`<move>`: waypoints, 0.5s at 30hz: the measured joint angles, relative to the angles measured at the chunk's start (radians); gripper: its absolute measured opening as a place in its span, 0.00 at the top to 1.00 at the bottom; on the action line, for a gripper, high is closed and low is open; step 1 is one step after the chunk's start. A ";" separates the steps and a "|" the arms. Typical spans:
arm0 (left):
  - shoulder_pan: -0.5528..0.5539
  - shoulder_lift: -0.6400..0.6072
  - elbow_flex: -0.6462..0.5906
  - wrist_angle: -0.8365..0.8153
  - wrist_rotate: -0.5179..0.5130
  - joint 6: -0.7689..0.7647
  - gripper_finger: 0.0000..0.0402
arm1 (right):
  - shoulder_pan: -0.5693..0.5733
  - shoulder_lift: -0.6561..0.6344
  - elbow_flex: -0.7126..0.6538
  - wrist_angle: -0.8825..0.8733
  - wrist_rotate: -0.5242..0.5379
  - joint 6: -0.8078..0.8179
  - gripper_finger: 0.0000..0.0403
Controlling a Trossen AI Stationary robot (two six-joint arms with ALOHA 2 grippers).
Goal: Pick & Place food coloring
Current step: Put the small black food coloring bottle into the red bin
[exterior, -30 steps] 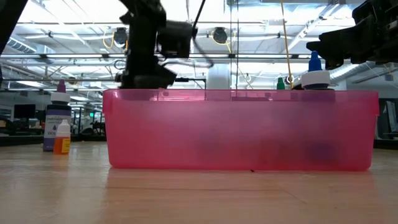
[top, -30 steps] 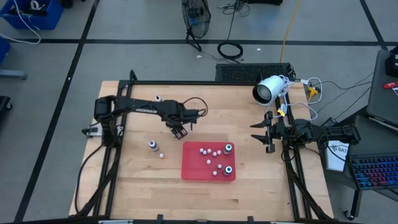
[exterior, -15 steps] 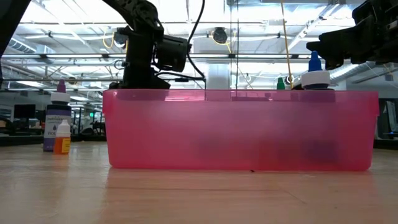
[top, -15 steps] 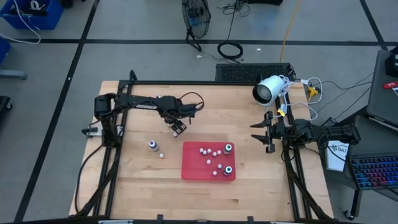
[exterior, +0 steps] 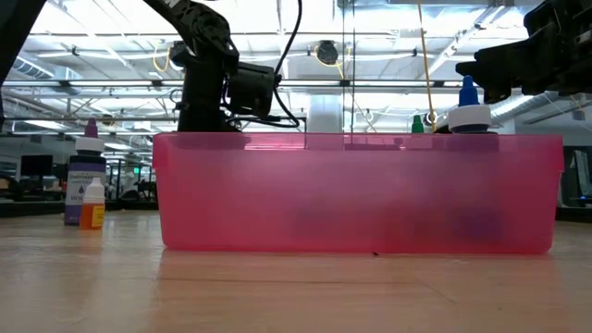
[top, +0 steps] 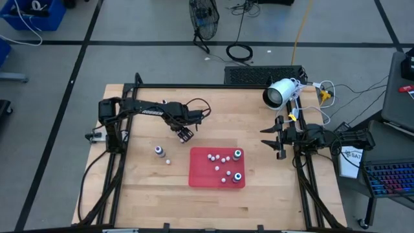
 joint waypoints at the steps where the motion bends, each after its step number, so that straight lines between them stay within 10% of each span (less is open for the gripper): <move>1: 0.000 0.000 0.000 0.000 0.002 0.000 0.37 | 0.000 0.000 0.000 0.000 0.000 0.000 0.57; 15: -0.006 0.000 0.000 -0.007 0.026 -0.035 0.49 | 0.000 0.000 0.000 0.000 0.000 0.000 0.57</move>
